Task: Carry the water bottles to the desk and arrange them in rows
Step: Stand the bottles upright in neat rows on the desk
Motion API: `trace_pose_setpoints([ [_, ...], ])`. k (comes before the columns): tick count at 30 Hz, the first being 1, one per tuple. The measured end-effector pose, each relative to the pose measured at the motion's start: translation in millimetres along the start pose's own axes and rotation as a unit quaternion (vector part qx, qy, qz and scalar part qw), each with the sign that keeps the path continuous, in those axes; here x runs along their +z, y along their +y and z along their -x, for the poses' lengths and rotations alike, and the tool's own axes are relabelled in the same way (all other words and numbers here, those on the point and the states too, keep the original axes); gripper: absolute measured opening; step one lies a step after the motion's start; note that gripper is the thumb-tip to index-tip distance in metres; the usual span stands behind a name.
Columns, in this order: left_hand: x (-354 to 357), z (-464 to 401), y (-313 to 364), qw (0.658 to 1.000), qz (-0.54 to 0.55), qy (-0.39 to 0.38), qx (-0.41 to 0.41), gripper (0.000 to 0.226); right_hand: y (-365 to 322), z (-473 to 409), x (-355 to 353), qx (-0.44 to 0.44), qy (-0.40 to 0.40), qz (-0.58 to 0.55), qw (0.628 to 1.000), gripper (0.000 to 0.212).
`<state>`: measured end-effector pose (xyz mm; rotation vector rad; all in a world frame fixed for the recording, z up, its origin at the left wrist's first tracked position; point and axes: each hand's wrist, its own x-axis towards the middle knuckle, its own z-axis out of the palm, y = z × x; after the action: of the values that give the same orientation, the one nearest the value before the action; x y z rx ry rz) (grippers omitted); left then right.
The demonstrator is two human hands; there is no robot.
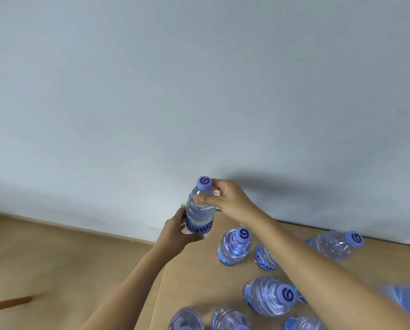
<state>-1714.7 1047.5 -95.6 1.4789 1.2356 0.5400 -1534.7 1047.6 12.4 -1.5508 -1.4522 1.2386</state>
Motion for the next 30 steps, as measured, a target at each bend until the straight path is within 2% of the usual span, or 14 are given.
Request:
trace_pose_setpoints([
  [8,6,-18,-38,0.998,0.03,0.039,-0.027,0.065,23,-14,10,0.044,-0.021,0.004,0.999,0.017],
  [18,9,-34,-47,0.996,0.037,0.061,-0.047,0.056,32,-30,21,0.062,-0.022,0.049,0.997,0.044],
  [27,14,-50,-42,0.996,0.043,0.065,-0.044,0.051,27,-39,25,0.019,0.053,0.119,0.991,0.034],
  [30,15,-57,-37,0.995,0.042,0.076,-0.048,0.05,26,-42,25,0.013,0.091,0.143,0.985,0.037],
])
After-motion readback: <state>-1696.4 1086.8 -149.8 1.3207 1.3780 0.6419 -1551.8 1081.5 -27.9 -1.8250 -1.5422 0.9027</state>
